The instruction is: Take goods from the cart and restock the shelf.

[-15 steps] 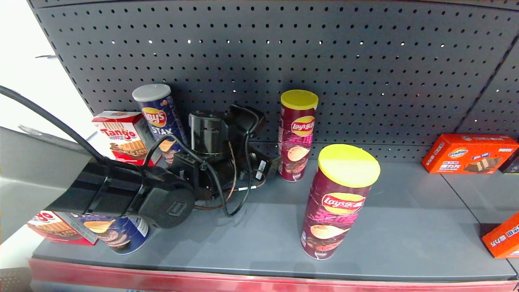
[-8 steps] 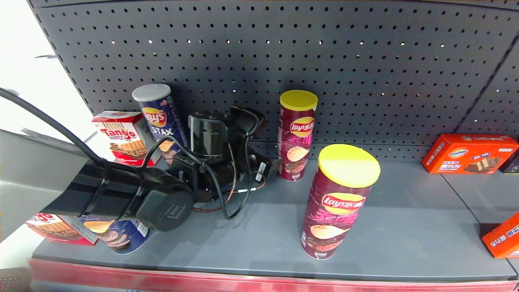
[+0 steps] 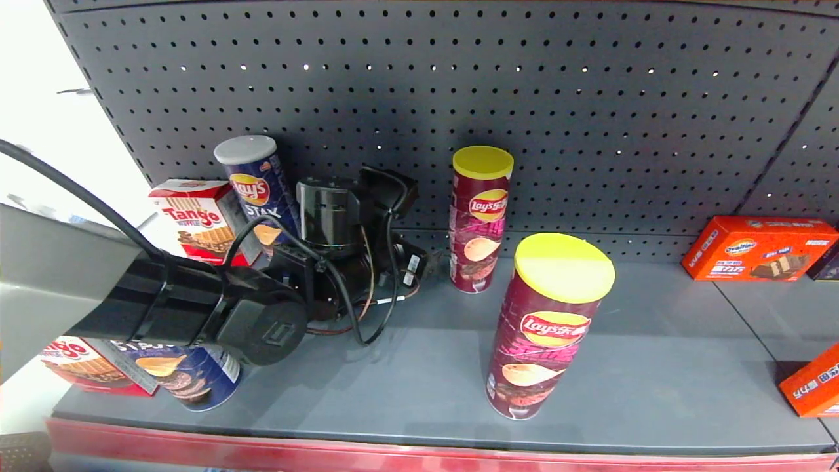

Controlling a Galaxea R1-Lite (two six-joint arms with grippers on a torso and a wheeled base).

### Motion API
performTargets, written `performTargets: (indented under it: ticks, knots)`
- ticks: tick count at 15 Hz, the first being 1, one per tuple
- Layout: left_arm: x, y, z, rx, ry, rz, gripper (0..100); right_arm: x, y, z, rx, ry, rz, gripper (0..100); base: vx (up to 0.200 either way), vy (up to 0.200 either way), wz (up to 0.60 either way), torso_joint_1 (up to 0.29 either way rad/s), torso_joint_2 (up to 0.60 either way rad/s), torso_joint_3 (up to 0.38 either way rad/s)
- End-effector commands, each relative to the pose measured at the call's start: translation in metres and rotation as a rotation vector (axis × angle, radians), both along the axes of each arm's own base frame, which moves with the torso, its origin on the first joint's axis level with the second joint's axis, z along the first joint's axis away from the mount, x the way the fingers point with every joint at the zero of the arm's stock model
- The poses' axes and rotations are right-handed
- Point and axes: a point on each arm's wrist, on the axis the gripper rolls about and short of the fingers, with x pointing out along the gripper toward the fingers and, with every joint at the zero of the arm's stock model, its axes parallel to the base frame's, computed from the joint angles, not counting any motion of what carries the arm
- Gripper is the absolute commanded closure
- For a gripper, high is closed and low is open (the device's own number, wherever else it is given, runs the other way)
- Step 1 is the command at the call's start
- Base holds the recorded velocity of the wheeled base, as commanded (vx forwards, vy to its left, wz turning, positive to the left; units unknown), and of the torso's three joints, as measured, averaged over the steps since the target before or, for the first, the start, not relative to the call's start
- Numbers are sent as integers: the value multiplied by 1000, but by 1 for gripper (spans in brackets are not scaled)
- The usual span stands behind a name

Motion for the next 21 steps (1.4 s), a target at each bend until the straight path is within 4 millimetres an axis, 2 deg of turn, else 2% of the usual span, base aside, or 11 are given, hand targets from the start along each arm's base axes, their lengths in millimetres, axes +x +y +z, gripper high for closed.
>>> performTargets:
  ticks: [1,3,13,17,19,20,21]
  knots:
    - [5,-7,-5,3,4,-9,0,0,0,0,1,1,0,0,0,0,0,0,0,0]
    - [5,-14,-7,2,5,-23,0,0,0,0,1,1,0,0,0,0,0,0,0,0]
    - [0,-20,-11,3,17,-40,0,0,0,0,1,1,0,0,0,0,0,0,0,0]
    - [-30,-3,9,-18,-13,-35,0,0,0,0,1,1,0,0,0,0,0,0,0,0]
    - [-63,14,15,-55,-65,-49,0,0,0,0,1,1,0,0,0,0,0,0,0,0]
    - [-72,13,17,-66,-77,-65,0,0,0,0,1,1,0,0,0,0,0,0,0,0]
    - [-100,13,19,-99,-100,-123,0,0,0,0,1,1,0,0,0,0,0,0,0,0]
